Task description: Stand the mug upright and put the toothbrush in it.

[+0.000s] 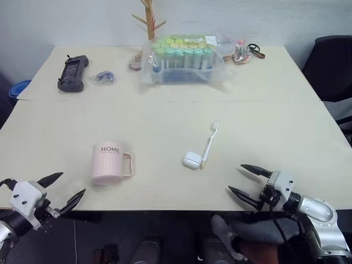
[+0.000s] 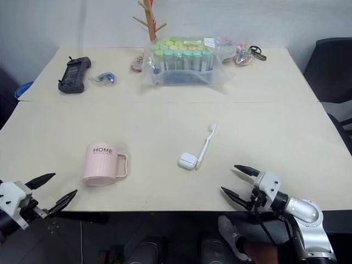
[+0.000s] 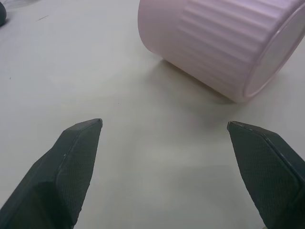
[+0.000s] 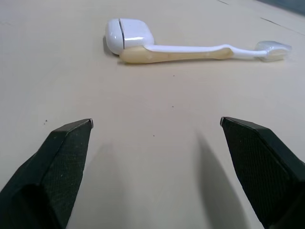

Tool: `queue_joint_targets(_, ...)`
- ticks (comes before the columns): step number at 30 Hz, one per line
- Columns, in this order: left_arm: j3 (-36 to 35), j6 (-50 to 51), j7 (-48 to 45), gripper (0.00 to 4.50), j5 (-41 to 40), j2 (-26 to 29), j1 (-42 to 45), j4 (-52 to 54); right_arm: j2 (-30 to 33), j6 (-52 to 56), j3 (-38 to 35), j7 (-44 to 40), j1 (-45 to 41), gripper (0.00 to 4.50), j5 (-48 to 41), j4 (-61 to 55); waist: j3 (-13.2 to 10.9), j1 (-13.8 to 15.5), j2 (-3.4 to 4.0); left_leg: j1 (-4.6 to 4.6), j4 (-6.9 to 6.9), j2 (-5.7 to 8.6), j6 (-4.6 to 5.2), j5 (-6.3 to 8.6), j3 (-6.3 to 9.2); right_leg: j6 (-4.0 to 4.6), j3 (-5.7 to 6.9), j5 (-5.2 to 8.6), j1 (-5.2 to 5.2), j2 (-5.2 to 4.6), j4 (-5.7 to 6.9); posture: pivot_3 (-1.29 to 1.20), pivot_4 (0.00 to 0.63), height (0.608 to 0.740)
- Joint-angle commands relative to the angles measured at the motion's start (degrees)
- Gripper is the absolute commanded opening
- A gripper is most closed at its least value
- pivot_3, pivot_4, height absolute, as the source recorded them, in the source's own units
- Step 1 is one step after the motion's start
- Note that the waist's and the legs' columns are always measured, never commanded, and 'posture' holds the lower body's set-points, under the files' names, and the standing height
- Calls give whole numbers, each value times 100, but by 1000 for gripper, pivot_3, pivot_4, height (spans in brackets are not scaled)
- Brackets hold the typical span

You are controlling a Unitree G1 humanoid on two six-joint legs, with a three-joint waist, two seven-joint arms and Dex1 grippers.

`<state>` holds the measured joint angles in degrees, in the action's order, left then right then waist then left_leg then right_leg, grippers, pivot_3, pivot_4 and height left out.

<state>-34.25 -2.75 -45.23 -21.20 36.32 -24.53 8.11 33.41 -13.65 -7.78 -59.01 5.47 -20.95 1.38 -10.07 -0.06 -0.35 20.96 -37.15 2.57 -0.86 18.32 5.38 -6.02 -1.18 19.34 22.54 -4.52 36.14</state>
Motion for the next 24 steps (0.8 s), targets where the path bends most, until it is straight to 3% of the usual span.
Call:
queue_joint_targets(1, -28, -109, -43, 4461, 29, 16, -94, 85, 37, -16, -32, -43, 13, 4500, -108, -185, 0, 0, 0, 0, 0, 0, 0, 0, 0, 0, 0, 0, 0, 0, 0, 0, 150, 740)
queue_joint_targets(15, -82, 864, -630, 4461, -930, 249, -175, 496, 73, 210, -33, -105, 47, 4500, -196, -195, 0, -1, 0, 1, -2, -1, 0, 0, 0, 0, 0, 0, -1, 0, -1, 0, 150, 740)
queue_joint_targets(18, -27, 703, -813, 4461, -741, 351, -184, 470, 51, 349, -34, -133, 72, 4500, -276, -240, 0, -1, 0, 0, -1, -2, 0, 0, 0, 0, 0, 0, -1, 0, -1, 0, 150, 740)
queue_joint_targets(24, -161, 853, -1113, 4461, -1136, 391, -155, 603, 33, 295, -54, -36, -16, 4500, -126, -359, 0, -2, 0, 0, 0, -2, 0, 0, 0, 0, 1, 0, -1, 1, -2, 0, 150, 740)
